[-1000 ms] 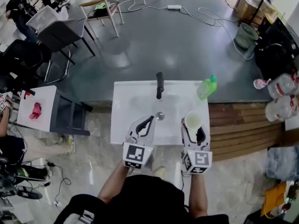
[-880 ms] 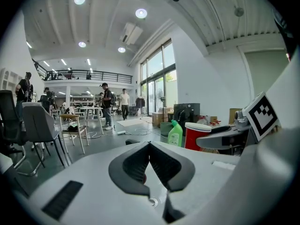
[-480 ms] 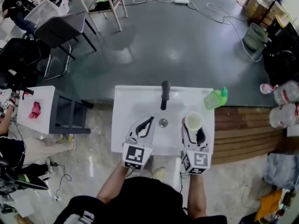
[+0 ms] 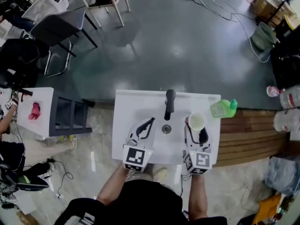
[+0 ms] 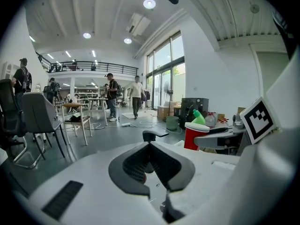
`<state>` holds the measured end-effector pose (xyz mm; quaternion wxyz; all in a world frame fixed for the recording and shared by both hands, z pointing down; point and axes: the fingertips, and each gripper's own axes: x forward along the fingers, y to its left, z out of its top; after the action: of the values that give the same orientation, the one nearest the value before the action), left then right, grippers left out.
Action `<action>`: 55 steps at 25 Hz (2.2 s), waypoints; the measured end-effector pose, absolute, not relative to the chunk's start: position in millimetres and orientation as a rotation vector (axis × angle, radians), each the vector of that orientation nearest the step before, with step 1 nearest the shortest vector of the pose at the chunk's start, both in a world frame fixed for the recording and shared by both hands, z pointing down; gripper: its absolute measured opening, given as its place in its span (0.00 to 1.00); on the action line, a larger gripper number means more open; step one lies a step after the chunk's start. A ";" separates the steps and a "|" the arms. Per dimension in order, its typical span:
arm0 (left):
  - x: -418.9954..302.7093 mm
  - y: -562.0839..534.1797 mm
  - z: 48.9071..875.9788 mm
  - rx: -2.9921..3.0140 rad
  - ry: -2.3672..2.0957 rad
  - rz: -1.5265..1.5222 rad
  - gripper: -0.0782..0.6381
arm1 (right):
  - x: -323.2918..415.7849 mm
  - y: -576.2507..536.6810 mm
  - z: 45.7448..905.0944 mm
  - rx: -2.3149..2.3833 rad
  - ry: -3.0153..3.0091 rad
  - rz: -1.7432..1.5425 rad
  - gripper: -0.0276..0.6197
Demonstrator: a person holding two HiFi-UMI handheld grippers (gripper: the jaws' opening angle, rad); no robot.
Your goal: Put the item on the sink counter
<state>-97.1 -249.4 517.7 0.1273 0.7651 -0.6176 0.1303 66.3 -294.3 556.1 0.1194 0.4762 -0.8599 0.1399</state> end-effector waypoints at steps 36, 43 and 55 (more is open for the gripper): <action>-125.0 -294.6 600.1 2.094 -1.710 0.446 0.11 | 44.5 -379.3 667.8 1.374 -2.418 0.378 0.44; -125.3 -296.1 606.1 2.112 -1.712 0.456 0.11 | 44.1 -385.3 680.2 1.380 -2.410 0.364 0.44; -125.3 -294.4 611.6 2.116 -1.704 0.463 0.11 | 37.2 -387.7 681.8 1.380 -2.407 0.316 0.44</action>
<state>-125.3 -294.4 611.6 0.1915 0.7537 -0.6068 0.1648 37.2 -387.7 681.8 0.1736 0.4868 -0.8488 0.1116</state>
